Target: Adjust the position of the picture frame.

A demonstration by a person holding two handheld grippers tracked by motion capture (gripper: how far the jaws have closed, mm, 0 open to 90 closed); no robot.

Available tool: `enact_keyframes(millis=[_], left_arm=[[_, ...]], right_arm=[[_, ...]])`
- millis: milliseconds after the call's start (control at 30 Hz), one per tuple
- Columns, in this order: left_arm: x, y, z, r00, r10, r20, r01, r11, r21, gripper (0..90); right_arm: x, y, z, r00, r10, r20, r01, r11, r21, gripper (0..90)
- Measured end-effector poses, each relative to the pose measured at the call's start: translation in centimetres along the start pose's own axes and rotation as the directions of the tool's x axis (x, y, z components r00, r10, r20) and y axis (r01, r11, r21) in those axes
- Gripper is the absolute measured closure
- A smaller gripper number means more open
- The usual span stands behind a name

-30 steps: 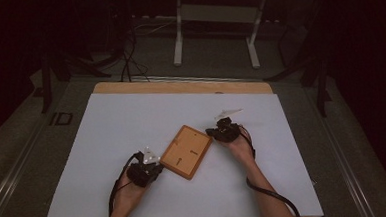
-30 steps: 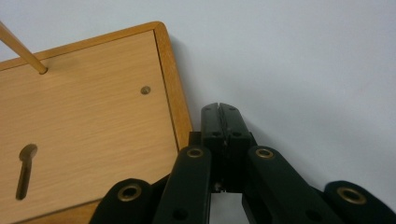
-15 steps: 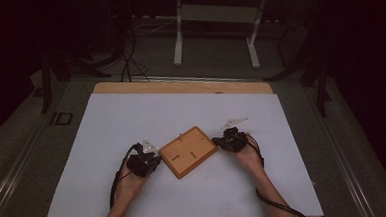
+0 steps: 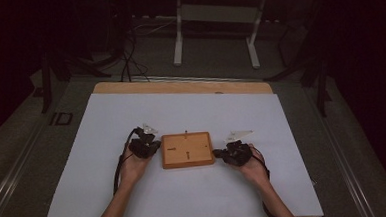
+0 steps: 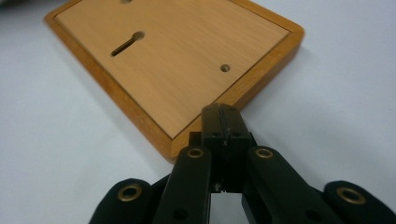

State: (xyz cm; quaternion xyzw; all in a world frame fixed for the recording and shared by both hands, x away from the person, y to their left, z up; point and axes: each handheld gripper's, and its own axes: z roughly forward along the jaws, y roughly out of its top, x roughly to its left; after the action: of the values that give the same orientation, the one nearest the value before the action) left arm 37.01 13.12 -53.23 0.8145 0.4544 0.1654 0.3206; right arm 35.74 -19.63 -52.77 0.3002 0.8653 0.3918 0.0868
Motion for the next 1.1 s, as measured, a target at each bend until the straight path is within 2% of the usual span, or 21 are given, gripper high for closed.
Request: enact_keyframes(millis=[67,133,200,500,733,900,1100], left_arm=[[0.1,0.2,0.2,1.0,-0.005,-0.001,0.005,1.0,-0.002,90.0],[0.2,0.3,0.3,0.9999,-0.012,0.003,0.012,0.9999,-0.002,90.0],[0.3,0.3,0.3,0.9999,-0.012,0.006,0.012,0.9999,-0.002,90.0],[0.2,0.6,0.6,1.0,0.006,-0.004,-0.006,1.0,0.002,90.0],[0.6,0.7,0.7,0.9998,-0.008,0.016,0.008,0.9999,-0.007,90.0],[0.6,0.8,0.8,0.9999,-0.003,0.012,0.003,1.0,-0.004,90.0],[0.6,0.9,0.9,0.9999,-0.005,0.013,0.005,0.9999,-0.009,90.0]], right_arm=[[0.0,-0.2,0.0,1.0,0.002,0.005,-0.001,1.0,-0.008,90.0],[0.1,-0.4,0.4,0.9981,-0.003,0.061,0.003,1.0,0.006,90.0],[-0.3,-0.7,0.8,0.9984,0.025,0.051,-0.026,1.0,0.01,90.0],[0.0,-1.2,0.4,0.9979,0.062,0.017,-0.062,0.998,0.006,90.0],[0.3,-1.2,0.4,0.9986,0.053,0.001,-0.053,0.998,0.015,90.0],[0.4,-1.2,0.4,0.9985,0.055,-0.005,-0.055,0.998,0.015,90.0],[0.8,-1.3,0.4,0.9993,0.037,0.005,-0.037,0.999,0.016,90.0]])
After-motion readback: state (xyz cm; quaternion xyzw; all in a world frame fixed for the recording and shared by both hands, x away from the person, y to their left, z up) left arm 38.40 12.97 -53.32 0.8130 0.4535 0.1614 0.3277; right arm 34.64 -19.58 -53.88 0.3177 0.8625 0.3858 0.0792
